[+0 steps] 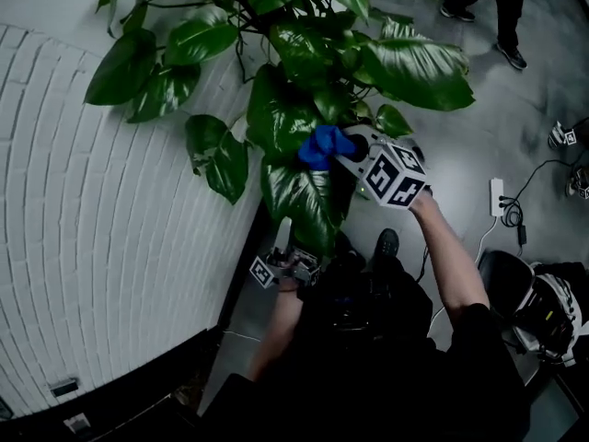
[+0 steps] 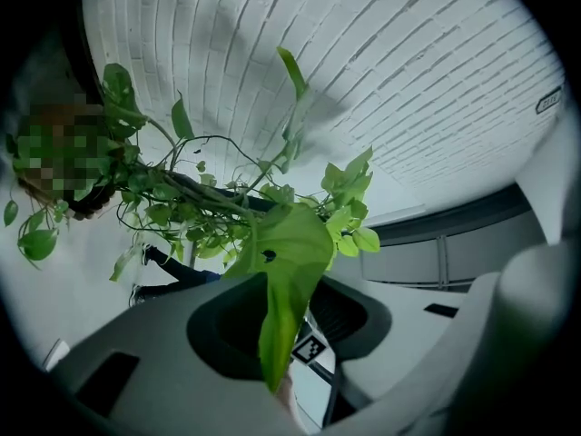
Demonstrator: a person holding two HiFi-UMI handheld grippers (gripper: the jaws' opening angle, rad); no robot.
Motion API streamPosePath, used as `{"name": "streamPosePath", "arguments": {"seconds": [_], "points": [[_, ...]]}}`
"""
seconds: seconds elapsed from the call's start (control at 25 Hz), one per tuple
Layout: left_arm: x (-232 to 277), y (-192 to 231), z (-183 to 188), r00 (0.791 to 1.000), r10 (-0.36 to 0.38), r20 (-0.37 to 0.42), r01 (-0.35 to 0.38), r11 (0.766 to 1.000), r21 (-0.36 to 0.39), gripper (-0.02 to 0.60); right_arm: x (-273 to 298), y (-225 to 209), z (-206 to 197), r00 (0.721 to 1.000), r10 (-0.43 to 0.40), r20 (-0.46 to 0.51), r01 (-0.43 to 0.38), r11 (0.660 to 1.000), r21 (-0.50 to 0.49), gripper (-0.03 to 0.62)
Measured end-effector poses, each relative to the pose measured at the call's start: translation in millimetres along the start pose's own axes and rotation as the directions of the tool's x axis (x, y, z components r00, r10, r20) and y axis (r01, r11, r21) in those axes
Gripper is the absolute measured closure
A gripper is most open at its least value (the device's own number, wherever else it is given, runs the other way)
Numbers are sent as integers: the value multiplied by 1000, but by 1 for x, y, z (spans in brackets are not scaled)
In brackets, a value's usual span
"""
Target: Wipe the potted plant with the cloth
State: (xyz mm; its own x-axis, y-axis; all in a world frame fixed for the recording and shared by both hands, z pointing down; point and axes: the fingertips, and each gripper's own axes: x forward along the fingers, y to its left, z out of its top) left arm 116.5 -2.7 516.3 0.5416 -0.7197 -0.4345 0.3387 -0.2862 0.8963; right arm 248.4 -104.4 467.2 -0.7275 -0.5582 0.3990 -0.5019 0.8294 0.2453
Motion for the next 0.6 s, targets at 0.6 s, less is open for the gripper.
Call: {"name": "streamPosePath", "arguments": {"seconds": [0.6], "points": [[2,-2,4,1000,-27,14,28,999,-41,440,10,96,-65,958,253,-138,-254,967,9,543]]}}
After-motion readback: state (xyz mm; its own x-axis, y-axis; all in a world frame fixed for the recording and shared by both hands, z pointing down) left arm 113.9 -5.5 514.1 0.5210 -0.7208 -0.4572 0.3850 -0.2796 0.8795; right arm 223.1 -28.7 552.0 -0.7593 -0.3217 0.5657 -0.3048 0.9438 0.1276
